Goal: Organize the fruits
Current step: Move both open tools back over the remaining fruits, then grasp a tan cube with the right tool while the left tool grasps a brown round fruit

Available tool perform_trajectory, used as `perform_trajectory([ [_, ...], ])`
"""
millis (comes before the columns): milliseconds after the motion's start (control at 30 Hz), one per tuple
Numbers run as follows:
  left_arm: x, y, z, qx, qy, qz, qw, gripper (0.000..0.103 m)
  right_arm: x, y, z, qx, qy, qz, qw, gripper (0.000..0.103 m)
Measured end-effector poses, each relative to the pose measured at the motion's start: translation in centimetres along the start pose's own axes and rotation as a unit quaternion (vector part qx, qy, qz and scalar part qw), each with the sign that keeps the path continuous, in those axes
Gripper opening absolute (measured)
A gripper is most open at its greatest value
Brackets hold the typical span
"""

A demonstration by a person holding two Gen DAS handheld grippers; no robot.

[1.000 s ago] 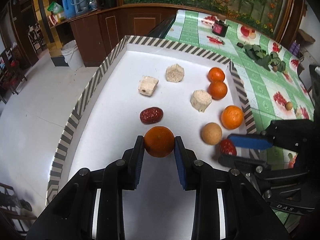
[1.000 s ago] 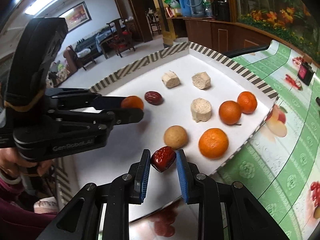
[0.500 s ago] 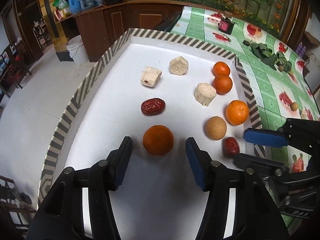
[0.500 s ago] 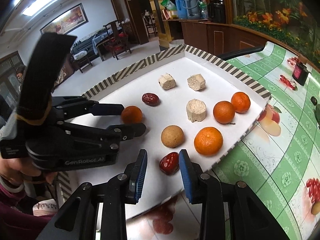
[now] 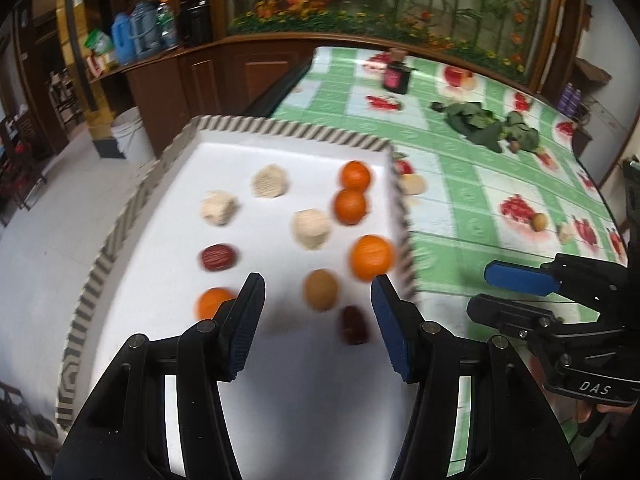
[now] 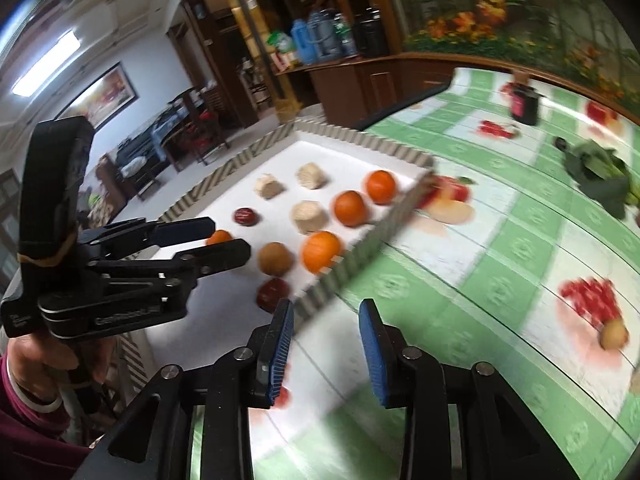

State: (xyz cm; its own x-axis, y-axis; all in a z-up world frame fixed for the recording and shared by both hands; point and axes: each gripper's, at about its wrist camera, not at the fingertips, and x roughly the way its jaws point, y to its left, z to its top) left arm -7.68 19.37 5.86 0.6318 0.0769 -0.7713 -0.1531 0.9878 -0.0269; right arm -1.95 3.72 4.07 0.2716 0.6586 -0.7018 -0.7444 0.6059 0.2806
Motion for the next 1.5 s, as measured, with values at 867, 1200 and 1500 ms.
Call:
perform_trajectory([
  [867, 3.0, -17.1, 3.7, 0.105, 0.045, -0.133, 0.9846, 0.055, -11.9, -16.8, -6.4, 0.126, -0.026, -0.18, 0.975, 0.043],
  [1200, 6.3, -20.9, 4.7, 0.13, 0.067, -0.143, 0.9789, 0.055, -9.0, -19.9, -5.4, 0.094, 0.014, -0.186, 0.978, 0.045],
  [1500, 9.3, -23.8, 5.4, 0.16, 0.075, -0.14, 0.9743, 0.055, -9.1, -20.1, -5.9, 0.063, 0.014, -0.189, 0.98, 0.032],
])
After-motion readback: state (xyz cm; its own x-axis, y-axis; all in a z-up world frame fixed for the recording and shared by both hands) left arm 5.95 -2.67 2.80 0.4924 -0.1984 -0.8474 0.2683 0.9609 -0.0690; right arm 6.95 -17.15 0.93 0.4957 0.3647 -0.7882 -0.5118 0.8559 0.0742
